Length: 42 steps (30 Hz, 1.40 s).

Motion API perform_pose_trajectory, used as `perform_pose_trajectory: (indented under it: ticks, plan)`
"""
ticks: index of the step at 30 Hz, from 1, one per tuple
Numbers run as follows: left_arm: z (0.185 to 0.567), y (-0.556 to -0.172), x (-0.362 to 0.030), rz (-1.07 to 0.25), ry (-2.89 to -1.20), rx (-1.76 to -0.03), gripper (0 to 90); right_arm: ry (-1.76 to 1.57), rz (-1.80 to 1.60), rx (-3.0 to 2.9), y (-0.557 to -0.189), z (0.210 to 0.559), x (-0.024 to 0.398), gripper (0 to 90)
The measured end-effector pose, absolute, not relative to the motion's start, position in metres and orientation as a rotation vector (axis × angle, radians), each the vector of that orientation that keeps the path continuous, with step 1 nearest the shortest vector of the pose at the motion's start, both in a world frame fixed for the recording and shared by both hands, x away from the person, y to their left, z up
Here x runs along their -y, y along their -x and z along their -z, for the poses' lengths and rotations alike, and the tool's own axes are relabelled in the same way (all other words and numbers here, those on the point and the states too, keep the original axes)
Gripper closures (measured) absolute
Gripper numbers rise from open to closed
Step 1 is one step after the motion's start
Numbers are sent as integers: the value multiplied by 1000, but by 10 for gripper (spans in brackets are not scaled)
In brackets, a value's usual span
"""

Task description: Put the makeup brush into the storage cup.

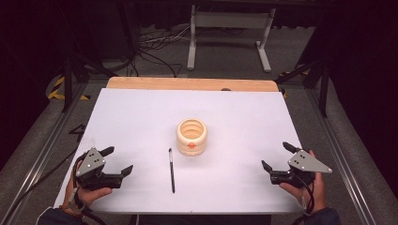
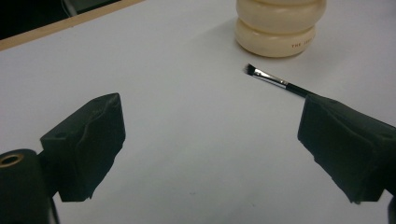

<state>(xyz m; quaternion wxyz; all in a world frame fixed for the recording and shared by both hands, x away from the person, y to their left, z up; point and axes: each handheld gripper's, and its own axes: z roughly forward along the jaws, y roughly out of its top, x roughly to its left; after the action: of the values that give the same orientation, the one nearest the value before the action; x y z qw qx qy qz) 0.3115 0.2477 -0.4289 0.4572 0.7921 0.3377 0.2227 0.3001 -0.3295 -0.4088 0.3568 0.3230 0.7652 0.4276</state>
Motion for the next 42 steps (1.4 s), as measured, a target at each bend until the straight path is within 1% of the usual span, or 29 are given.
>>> perform_pose_trajectory:
  ticks: [6,9,11,15,18,22,26,28,32,33,36,38,40,42]
  plan:
    - [430,-314,-243,-529,-1984,-899,84,-857,-1088,-1979,-303,412,333,68]
    - [429,-317,-237,-504,-2000,-962,88,-865,-1087,-1977,-304,411,333,72]
    - [428,-318,-235,-485,-1998,-973,88,-867,-1088,-1980,-305,411,332,73]
    - [422,-326,-218,-432,-2028,-1029,93,-873,-1070,-1996,-307,413,330,77]
    - [418,-333,-199,-389,-2086,-1078,107,-864,-1041,-1986,-306,415,329,89]
    - [416,-348,-168,-266,-2182,-1191,183,-853,-1028,-1985,-305,415,329,91]
    - [416,-366,-143,-176,-2267,-1250,256,-872,-1053,-1971,-308,414,329,102]
    - [417,-373,-132,-140,-2288,-1296,287,-866,-1048,-1982,-309,415,328,102]
    - [420,-381,-114,-76,-2321,-1334,357,-852,-1038,-2002,-310,417,326,105]
    - [422,-385,-108,-40,-2319,-1354,380,-851,-1041,-2002,-311,417,325,107]
    - [425,-390,-101,-7,-2318,-1388,450,-848,-1045,-2013,-312,417,323,109]
    - [427,-394,-97,10,-2315,-1416,465,-843,-1039,-2032,-313,419,321,112]
    - [429,-396,-94,19,-2331,-1429,536,-839,-1029,-2051,-314,421,320,118]
    - [429,-396,-91,6,-2346,-1426,565,-835,-1024,-2060,-314,422,319,118]
